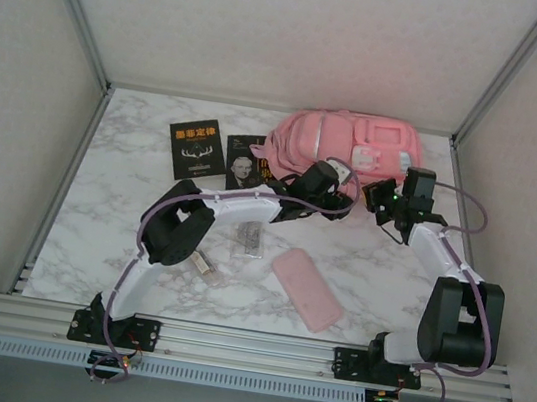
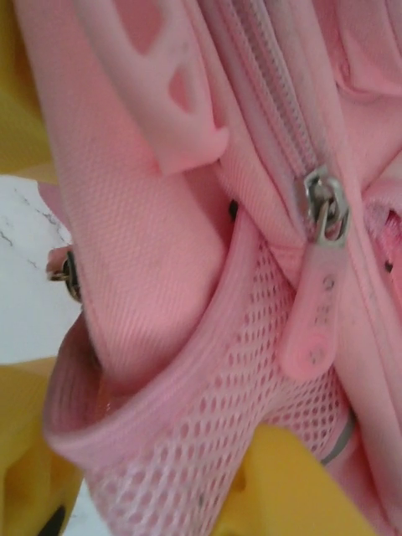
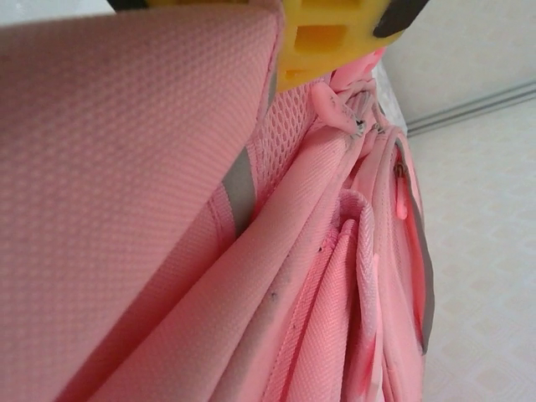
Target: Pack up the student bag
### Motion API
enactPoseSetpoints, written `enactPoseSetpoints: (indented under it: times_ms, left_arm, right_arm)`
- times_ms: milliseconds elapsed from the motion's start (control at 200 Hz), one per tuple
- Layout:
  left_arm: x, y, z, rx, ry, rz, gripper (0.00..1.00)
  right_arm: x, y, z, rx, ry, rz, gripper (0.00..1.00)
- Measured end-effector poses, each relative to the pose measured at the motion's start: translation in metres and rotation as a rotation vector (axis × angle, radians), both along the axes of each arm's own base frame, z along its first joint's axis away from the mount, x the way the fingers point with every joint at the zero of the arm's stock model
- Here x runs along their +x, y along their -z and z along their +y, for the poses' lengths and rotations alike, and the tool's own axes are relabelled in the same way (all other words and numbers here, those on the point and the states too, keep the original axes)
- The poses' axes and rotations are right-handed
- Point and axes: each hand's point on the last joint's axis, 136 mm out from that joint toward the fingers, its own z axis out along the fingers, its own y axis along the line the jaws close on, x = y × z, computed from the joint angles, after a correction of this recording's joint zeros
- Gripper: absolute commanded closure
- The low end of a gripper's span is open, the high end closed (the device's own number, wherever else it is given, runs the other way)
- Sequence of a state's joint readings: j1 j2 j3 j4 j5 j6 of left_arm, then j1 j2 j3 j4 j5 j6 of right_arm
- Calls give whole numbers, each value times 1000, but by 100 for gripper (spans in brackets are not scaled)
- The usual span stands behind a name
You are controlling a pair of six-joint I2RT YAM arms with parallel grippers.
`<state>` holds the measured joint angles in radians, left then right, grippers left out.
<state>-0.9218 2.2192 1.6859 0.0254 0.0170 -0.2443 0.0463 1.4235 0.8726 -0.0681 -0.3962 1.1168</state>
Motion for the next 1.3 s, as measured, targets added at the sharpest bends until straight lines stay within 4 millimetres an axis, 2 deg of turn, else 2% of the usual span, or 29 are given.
enactPoseSetpoints:
  times_ms: [100, 200, 240, 330, 496, 591, 701, 816, 906, 1036, 1236, 1256, 1301]
  left_arm:
    - [5, 2, 1, 11, -20, -12, 70]
    - [8, 5, 3, 26, -30, -27, 73]
    - [8, 6, 3, 28, -30, -30, 77]
    - [10, 5, 3, 36, -23, -44, 100]
    - [10, 7, 3, 31, 1, -53, 100]
    - [2, 13, 8, 6, 57, -26, 100]
    - [-3, 13, 30, -7, 107, 16, 100]
    - [5, 6, 57, -2, 114, 35, 100]
    - [10, 0, 70, 2, 126, 37, 100]
    - [6, 0, 78, 25, 162, 54, 100]
    - [-16, 2, 79, 45, 222, 121, 100]
    - [-17, 2, 77, 45, 224, 127, 100]
    - [-21, 1, 75, 45, 227, 141, 100]
  right_arm:
    - [2, -3, 0, 6, 4, -11, 100]
    - [3, -4, 0, 7, 3, -17, 100]
    - [3, -4, 0, 7, 3, -17, 100]
    - [3, -4, 1, 10, -1, -20, 100]
    - [2, -6, 2, -10, -21, -23, 100]
    - [0, -6, 1, -41, -50, -15, 100]
    - [-4, 0, -2, -70, -89, 14, 100]
    - [-4, 0, -6, -93, -122, 16, 100]
    - [0, -4, -9, -111, -147, 5, 100]
    - [5, -2, -14, -138, -181, 23, 100]
    - [13, 11, -20, -176, -231, 89, 100]
    - [13, 12, -21, -179, -233, 96, 94]
    - [15, 12, -22, -183, -236, 104, 71]
